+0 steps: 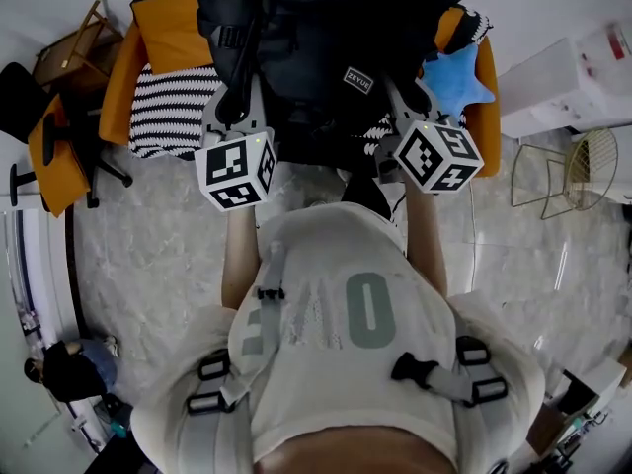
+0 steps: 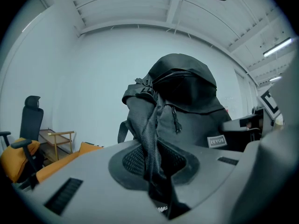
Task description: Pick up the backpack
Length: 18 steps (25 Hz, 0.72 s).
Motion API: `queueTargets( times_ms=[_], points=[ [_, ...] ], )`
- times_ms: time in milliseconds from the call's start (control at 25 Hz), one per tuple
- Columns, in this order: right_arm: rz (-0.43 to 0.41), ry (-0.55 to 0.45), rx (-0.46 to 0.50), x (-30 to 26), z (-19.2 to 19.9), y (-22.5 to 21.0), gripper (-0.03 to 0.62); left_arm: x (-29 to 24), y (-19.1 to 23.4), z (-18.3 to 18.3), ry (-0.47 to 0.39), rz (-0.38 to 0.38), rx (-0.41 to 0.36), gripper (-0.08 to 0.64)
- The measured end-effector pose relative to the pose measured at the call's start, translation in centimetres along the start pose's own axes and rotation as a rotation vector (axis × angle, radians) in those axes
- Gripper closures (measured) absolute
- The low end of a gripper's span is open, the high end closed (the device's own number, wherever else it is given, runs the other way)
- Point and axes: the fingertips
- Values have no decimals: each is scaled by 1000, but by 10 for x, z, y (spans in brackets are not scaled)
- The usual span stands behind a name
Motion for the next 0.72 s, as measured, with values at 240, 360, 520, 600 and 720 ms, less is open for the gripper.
queueTargets(
  times_ms=[240,360,520,600,720],
  points=[
    [9,-9,-2,10,-2,2,509,7,-5,-3,-8,7,6,497],
    [16,-16,-10,17,-2,-1,509,10,-11,-4,-10,16,3,497],
    [23,-24,-25,21,0,-4,509,11,-15,-5,-12,27,-9,497],
    [27,-25,-33,24,1,-4,509,12,-17,-5,-10,34,-14,497],
    [31,-30,-43,27,2,-5,509,14,-19,-5,-9,42,-18,497]
  ],
)
Point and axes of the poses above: the fingertips, and each gripper's own axes: x backward along the fingers, y to its left, z out of its underside, and after that the axes turned 6 degrees about -z, right-handed
